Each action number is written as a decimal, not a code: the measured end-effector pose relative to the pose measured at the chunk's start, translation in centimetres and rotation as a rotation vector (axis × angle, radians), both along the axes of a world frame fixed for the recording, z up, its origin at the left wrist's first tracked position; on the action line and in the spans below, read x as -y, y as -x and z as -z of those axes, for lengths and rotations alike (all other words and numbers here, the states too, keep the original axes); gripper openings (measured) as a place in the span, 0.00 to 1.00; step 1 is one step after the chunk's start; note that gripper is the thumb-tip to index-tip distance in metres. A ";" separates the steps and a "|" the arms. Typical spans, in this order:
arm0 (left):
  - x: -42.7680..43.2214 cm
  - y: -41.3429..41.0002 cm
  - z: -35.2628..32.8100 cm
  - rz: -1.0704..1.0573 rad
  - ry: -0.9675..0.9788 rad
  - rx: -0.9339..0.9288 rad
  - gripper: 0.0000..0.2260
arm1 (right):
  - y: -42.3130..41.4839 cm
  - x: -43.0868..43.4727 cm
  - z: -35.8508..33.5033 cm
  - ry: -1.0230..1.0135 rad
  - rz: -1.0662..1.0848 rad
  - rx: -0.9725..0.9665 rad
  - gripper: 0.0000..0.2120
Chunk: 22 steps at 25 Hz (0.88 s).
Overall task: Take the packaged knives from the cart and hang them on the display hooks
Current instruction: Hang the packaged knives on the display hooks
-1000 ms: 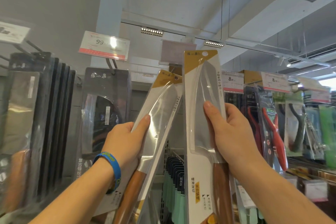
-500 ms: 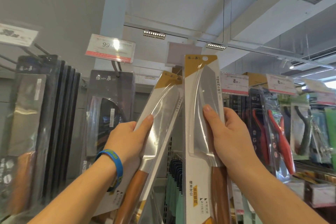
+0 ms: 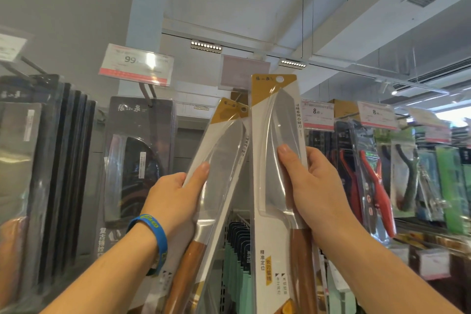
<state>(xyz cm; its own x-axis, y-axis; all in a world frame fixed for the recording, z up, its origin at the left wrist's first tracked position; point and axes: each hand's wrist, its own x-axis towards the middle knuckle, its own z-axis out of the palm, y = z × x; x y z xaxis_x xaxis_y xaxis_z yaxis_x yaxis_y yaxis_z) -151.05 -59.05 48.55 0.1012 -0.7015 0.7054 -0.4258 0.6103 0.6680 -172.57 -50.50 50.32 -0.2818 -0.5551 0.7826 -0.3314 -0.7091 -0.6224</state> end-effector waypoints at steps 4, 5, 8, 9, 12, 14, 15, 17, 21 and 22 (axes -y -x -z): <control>0.0 0.2 0.2 -0.020 0.084 -0.037 0.32 | 0.0 -0.2 0.1 -0.016 0.013 -0.018 0.16; 0.1 0.2 0.3 -0.020 0.090 -0.050 0.31 | 0.1 -0.3 0.1 -0.015 0.015 -0.017 0.16; 0.4 0.2 0.5 -0.010 0.070 -0.064 0.30 | 0.2 -0.4 0.1 -0.018 0.020 -0.011 0.16; 0.4 0.2 0.6 -0.004 0.062 -0.069 0.31 | 0.2 -0.4 0.1 -0.021 0.024 -0.011 0.15; 0.5 0.4 0.7 0.011 0.015 -0.057 0.37 | 0.3 -0.4 0.2 -0.011 0.023 -0.009 0.13; 0.5 0.4 0.8 0.026 -0.010 -0.055 0.38 | 0.4 -0.3 0.3 0.002 0.022 0.001 0.13; 0.6 0.4 0.8 0.034 -0.024 -0.055 0.38 | 0.4 -0.2 0.3 0.005 0.020 0.012 0.13; 1.0 0.2 0.7 0.048 -0.060 -0.062 0.38 | 0.5 -0.1 0.3 0.013 0.016 0.031 0.13; 2.2 0.0 0.7 -0.017 -0.093 -0.033 0.37 | 0.2 0.1 0.2 0.021 0.001 0.034 0.14; 2.7 0.2 0.4 -0.046 -0.085 -0.006 0.35 | 0.1 0.2 0.1 0.026 -0.002 0.033 0.14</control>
